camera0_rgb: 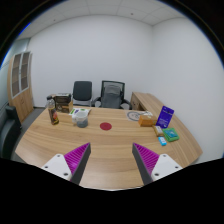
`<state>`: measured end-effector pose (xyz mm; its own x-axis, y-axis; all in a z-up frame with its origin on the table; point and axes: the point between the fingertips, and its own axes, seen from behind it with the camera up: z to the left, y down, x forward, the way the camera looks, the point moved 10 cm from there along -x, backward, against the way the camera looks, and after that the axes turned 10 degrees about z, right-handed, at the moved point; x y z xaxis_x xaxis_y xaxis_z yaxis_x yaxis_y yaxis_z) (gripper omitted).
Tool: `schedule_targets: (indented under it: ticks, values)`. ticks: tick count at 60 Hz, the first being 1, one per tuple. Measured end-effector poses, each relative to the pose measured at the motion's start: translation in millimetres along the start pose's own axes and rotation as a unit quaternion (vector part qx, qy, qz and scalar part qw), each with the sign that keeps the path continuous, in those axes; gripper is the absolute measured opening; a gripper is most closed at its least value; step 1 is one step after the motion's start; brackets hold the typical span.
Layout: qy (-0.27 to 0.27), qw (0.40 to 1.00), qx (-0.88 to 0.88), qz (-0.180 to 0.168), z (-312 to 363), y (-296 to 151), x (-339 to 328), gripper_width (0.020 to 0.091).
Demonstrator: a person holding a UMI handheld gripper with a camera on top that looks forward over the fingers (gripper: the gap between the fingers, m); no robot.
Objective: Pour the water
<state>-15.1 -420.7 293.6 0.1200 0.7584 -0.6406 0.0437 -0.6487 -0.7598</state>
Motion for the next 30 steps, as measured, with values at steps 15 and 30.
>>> schedule_targets:
  ticks: [15, 30]
  values:
    - [-0.007, 1.000, -0.014, 0.019, 58, 6, 30, 0.0856]
    - [-0.035, 0.998, -0.017, 0.041, 198, 12, 77, 0.0856]
